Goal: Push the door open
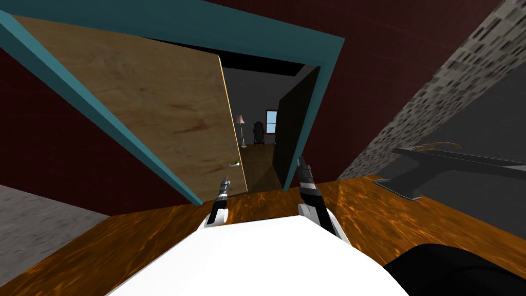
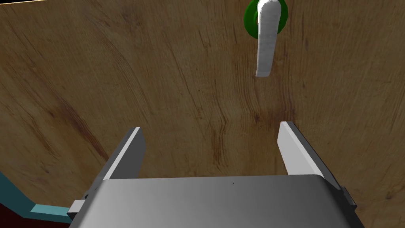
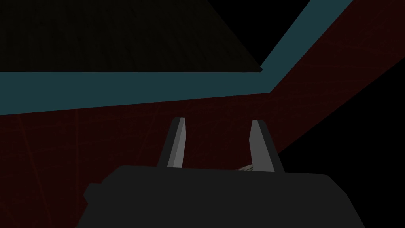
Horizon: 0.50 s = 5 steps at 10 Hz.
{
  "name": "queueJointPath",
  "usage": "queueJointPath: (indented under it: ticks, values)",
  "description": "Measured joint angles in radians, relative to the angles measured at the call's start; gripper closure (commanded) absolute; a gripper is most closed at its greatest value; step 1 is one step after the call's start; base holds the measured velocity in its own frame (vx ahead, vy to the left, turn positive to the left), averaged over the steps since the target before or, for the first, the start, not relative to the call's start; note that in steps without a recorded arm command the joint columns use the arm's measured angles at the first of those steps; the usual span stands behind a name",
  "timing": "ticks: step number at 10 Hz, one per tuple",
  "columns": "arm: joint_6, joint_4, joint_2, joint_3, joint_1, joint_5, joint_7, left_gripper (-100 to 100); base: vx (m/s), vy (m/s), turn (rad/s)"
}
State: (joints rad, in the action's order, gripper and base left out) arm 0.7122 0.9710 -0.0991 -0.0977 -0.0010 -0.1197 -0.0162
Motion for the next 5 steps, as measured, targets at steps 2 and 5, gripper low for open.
queueJointPath:
  ticks: [2,5]
  values:
    - [0.02,-0.066,0.001,-0.003,-0.022,-0.003,0.0,-100,0.018,0.107,-0.138]
    - [0.031,-0.139,0.004,-0.008,-0.051,-0.007,-0.001,-100,0.013,0.098,-0.106]
